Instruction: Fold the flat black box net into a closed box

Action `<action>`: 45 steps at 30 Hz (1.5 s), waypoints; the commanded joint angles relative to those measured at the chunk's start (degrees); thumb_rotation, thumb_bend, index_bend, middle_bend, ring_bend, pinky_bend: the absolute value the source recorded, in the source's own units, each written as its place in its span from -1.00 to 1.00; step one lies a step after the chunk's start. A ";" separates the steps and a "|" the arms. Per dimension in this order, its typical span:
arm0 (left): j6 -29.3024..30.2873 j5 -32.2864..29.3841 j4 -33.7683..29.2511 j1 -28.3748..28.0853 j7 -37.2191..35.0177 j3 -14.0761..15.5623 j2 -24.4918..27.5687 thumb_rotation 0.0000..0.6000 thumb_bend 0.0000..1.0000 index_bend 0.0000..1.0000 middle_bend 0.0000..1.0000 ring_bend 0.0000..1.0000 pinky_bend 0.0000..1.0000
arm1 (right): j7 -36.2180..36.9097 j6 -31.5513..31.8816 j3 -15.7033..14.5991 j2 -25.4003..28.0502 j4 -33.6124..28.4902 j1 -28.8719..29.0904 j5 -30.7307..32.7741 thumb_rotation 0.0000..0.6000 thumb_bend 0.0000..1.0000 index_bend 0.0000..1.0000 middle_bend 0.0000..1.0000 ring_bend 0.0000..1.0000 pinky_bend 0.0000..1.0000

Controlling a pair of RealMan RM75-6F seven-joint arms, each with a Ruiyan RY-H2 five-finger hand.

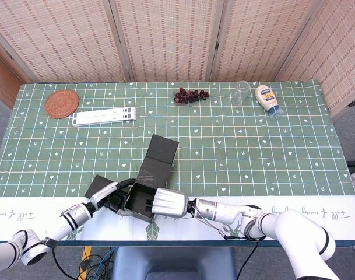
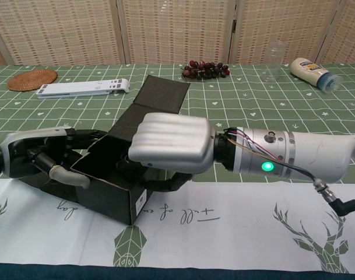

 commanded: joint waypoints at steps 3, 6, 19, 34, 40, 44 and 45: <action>0.51 -1.01 -0.92 0.66 2.41 -0.74 0.45 1.00 -0.72 -0.75 -0.69 0.27 0.66 | -2.67 -0.98 0.52 1.79 -2.51 -0.45 0.69 1.00 -0.26 -0.34 -0.29 0.60 1.00; 0.51 -1.60 -1.80 0.99 3.99 -1.08 1.01 1.00 -0.72 -0.81 -0.76 0.12 0.66 | -3.78 -1.25 0.85 2.79 -4.37 -1.03 1.34 1.00 -0.34 -0.52 -0.42 0.60 1.00; 1.54 -3.29 -7.25 2.87 11.20 -2.14 4.91 1.00 -0.72 -0.90 -0.91 -0.09 0.55 | -6.85 -1.35 1.90 10.77 -16.14 -6.23 6.41 1.00 -0.42 -0.83 -0.58 0.55 1.00; 4.82 -4.52 -13.10 6.02 15.35 -3.67 10.26 1.00 -0.72 -0.90 -0.92 -0.10 0.55 | -4.11 -9.86 3.32 16.29 -26.33 -11.61 18.53 1.00 -0.53 -0.84 -0.58 0.54 1.00; 5.47 -3.72 -14.20 6.88 14.95 -3.52 11.54 1.00 -0.72 -0.90 -0.92 -0.10 0.55 | -0.36 -15.03 5.75 15.83 -31.46 -13.44 27.33 1.00 -0.79 -0.97 -0.63 0.52 1.00; 5.89 -3.10 -14.77 7.36 14.59 -3.43 11.99 1.00 -0.72 -0.90 -0.92 -0.10 0.55 | 2.39 -19.22 8.82 15.53 -34.57 -13.48 34.26 1.00 -0.90 -1.00 -0.73 0.51 1.00; 5.91 -3.00 -14.84 7.40 14.56 -3.41 12.06 1.00 -0.72 -0.90 -0.92 -0.10 0.55 | 2.70 -19.73 9.31 15.41 -35.09 -13.48 35.33 1.00 -0.95 -1.00 -0.78 0.50 1.00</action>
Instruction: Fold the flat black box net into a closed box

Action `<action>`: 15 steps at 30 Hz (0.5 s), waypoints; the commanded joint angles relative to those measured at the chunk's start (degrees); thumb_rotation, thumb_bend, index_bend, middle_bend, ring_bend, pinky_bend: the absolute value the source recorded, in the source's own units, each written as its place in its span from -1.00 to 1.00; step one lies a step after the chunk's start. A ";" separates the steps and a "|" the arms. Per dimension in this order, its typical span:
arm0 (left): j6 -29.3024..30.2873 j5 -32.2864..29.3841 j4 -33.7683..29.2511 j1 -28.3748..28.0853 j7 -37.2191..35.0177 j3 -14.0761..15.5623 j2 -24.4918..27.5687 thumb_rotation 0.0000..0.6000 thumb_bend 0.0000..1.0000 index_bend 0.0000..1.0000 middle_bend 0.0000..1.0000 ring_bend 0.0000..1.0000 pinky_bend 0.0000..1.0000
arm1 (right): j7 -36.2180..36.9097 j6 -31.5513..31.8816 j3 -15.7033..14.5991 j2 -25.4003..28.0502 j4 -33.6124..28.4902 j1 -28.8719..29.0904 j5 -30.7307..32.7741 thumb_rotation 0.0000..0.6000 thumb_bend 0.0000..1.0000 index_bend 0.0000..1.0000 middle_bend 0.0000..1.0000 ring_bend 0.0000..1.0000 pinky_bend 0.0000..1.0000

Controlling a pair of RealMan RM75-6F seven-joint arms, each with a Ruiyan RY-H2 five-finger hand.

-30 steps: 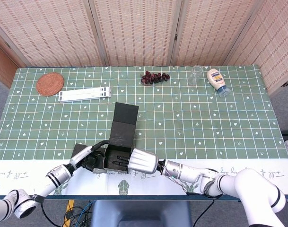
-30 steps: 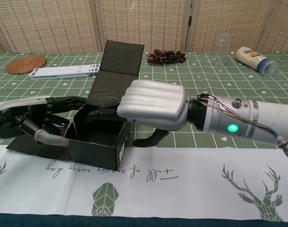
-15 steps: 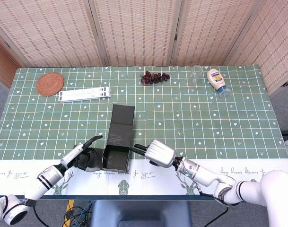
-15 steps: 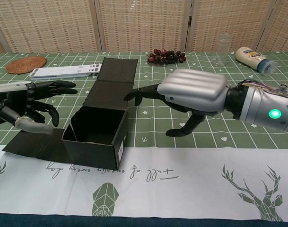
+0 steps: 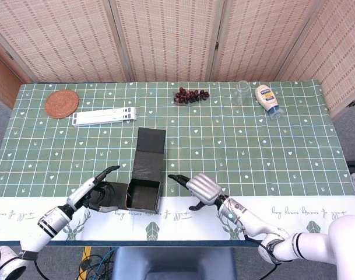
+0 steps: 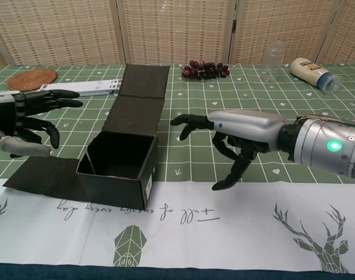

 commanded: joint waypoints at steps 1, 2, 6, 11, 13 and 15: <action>0.09 0.38 -0.26 0.16 -0.18 0.10 0.29 1.00 -0.72 -0.90 -0.92 -0.10 0.55 | 3.04 -4.60 3.75 -0.74 -4.16 -0.34 7.40 1.00 -0.97 -1.00 -0.80 0.49 1.00; 0.12 0.50 -0.33 0.20 -0.28 0.10 0.39 1.00 -0.72 -0.90 -0.92 -0.10 0.55 | 3.20 -5.40 4.34 -0.97 -4.78 -0.17 8.68 1.00 -0.99 -1.00 -0.84 0.47 1.00; 0.61 0.99 -0.60 0.53 -0.81 0.03 0.71 1.00 -0.72 -0.90 -0.92 -0.10 0.55 | 2.10 -7.61 6.67 -2.87 -5.05 1.05 12.33 1.00 -1.00 -1.00 -0.89 0.45 1.00; 0.89 1.57 -0.63 0.94 -1.28 0.34 1.16 1.00 -0.72 -0.90 -0.92 -0.10 0.55 | 0.03 -8.98 8.98 -5.42 -3.40 2.82 14.56 1.00 -1.00 -1.00 -0.89 0.45 1.00; 1.07 1.69 -0.48 1.19 -1.63 0.45 1.29 1.00 -0.72 -0.91 -0.92 -0.10 0.55 | -0.70 -9.74 9.89 -6.30 -2.44 3.65 15.52 1.00 -1.00 -1.00 -0.89 0.45 1.00; 1.31 1.81 -0.27 1.46 -2.06 0.56 1.38 1.00 -0.72 -0.92 -0.92 -0.10 0.55 | -1.34 -10.15 10.65 -7.12 -1.45 4.29 16.34 1.00 -1.00 -1.00 -0.89 0.45 1.00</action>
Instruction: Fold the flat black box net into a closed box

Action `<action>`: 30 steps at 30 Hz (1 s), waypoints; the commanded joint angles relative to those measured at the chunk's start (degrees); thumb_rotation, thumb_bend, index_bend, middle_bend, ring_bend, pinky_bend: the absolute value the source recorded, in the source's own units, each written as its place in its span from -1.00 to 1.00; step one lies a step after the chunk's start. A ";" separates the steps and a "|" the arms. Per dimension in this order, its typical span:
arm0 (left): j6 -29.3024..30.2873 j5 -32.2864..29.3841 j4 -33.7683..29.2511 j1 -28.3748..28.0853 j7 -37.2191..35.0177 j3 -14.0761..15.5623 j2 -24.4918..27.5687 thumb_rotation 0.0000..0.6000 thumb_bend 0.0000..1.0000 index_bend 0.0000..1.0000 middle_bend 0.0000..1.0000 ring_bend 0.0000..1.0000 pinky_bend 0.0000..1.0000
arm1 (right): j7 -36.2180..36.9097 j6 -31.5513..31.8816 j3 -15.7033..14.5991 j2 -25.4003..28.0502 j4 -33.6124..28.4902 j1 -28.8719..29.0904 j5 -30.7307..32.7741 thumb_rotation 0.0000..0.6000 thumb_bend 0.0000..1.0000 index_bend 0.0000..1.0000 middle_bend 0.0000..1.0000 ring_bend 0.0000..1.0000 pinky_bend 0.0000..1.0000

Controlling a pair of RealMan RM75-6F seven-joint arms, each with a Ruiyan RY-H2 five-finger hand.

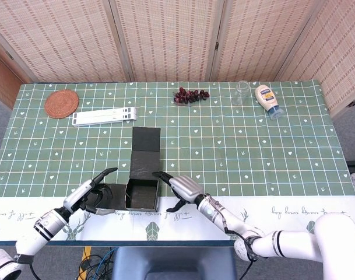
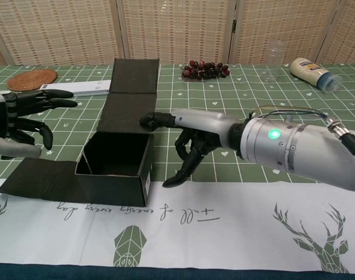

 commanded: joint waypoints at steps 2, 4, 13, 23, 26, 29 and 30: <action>0.21 0.24 0.46 0.31 -0.80 0.16 0.17 1.00 -0.72 -0.92 -0.92 -0.09 0.55 | -1.03 -1.24 1.54 -1.40 1.97 1.35 1.39 1.00 -1.00 -1.00 -0.89 0.45 1.00; 0.31 0.34 0.62 0.41 -1.04 0.17 0.24 1.00 -0.72 -0.92 -0.92 -0.09 0.55 | -0.95 -1.33 1.97 -1.68 2.39 1.50 1.63 1.00 -1.00 -1.00 -0.89 0.45 1.00; 0.37 1.02 0.67 0.43 -1.59 0.13 0.49 1.00 -0.72 -0.93 -0.92 -0.09 0.55 | 1.38 -1.30 1.48 -1.02 0.31 -1.35 5.90 1.00 -1.00 -1.00 -0.96 0.42 1.00; 0.56 1.65 0.40 0.45 -1.74 0.23 0.48 1.00 -0.72 -0.93 -0.92 -0.09 0.55 | 0.92 1.94 2.00 -2.92 -2.16 -3.73 11.45 1.00 -1.00 -1.00 -0.99 0.39 1.00; 0.44 1.62 0.54 0.53 -2.16 0.38 0.46 1.00 -0.72 -0.93 -0.92 -0.10 0.55 | -0.27 1.38 2.31 -3.08 -0.94 -2.94 10.40 1.00 -1.00 -1.00 -0.99 0.39 1.00; 0.70 1.75 0.59 0.75 -2.19 0.55 0.61 1.00 -0.72 -0.93 -0.92 -0.10 0.55 | -1.38 0.29 3.14 -3.66 2.03 -1.26 7.95 1.00 -1.00 -1.00 -0.99 0.38 1.00; 0.77 1.71 0.61 0.81 -2.26 0.56 0.69 1.00 -0.72 -0.93 -0.92 -0.09 0.55 | -1.61 0.06 3.47 -3.83 2.87 -0.77 7.37 1.00 -1.00 -1.00 -0.99 0.38 1.00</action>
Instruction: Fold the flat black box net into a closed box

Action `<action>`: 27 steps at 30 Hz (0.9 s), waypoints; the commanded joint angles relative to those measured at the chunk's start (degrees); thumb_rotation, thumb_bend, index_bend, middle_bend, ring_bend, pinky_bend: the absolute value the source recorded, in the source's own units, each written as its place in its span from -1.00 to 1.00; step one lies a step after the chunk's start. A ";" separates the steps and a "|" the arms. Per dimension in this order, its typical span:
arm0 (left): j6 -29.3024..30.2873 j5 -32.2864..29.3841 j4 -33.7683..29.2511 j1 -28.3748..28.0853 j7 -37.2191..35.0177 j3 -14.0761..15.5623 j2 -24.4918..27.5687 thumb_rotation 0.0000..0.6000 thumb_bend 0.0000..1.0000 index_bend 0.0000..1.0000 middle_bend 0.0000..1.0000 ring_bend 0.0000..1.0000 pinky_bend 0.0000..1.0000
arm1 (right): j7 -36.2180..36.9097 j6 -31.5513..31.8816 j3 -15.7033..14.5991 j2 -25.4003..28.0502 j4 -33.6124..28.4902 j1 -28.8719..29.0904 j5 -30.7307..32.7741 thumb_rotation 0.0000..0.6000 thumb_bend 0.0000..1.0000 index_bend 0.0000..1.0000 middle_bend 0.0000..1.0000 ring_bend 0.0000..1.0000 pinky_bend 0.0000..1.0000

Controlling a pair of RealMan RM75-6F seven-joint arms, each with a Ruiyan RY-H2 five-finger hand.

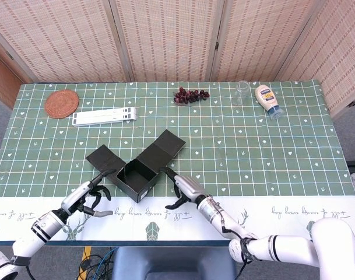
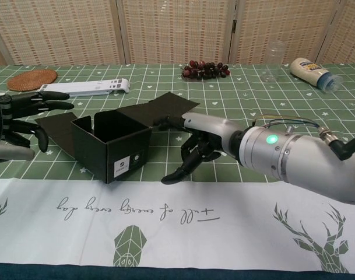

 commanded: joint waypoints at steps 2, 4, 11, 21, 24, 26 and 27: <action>0.17 -0.13 0.08 0.19 -0.18 0.02 0.20 1.00 -0.72 -0.93 -0.92 -0.09 0.55 | -1.30 -1.37 1.46 -0.86 3.75 2.26 -2.72 1.00 -1.00 -1.00 -0.99 0.38 1.00; 0.15 -0.35 0.27 0.29 -0.37 -0.02 0.35 1.00 -0.72 -0.93 -0.92 -0.10 0.55 | -1.87 -1.53 2.50 -1.13 5.80 3.44 -3.96 1.00 -1.00 -1.00 -0.98 0.38 1.00; 0.05 -0.56 0.93 0.40 -1.11 -0.14 0.31 1.00 -0.72 -0.93 -0.92 -0.10 0.55 | -1.07 -3.80 4.89 -1.39 10.77 6.22 -5.41 1.00 -1.00 -1.00 -0.97 0.38 1.00; 0.11 0.08 1.67 0.33 -1.96 -0.03 -0.13 1.00 -0.72 -0.93 -0.92 -0.09 0.55 | 0.03 -0.54 2.32 3.35 0.67 0.93 -3.31 1.00 -1.00 -1.00 -0.97 0.38 1.00; 0.17 0.24 1.51 0.22 -1.93 -0.12 -0.26 1.00 -0.72 -0.93 -0.92 -0.09 0.55 | -0.92 0.47 1.47 4.07 -1.92 -0.38 -0.19 1.00 -1.00 -1.00 -0.97 0.38 1.00; 0.19 0.33 1.35 0.12 -1.90 -0.18 -0.33 1.00 -0.72 -0.93 -0.92 -0.10 0.55 | -1.91 1.32 0.96 3.74 -2.89 -0.88 1.64 1.00 -1.00 -1.00 -0.97 0.37 1.00; 0.19 0.39 1.28 0.07 -1.85 -0.19 -0.34 1.00 -0.72 -0.93 -0.92 -0.10 0.55 | -2.23 1.67 0.86 3.39 -3.11 -1.03 2.54 1.00 -1.00 -1.00 -0.97 0.36 1.00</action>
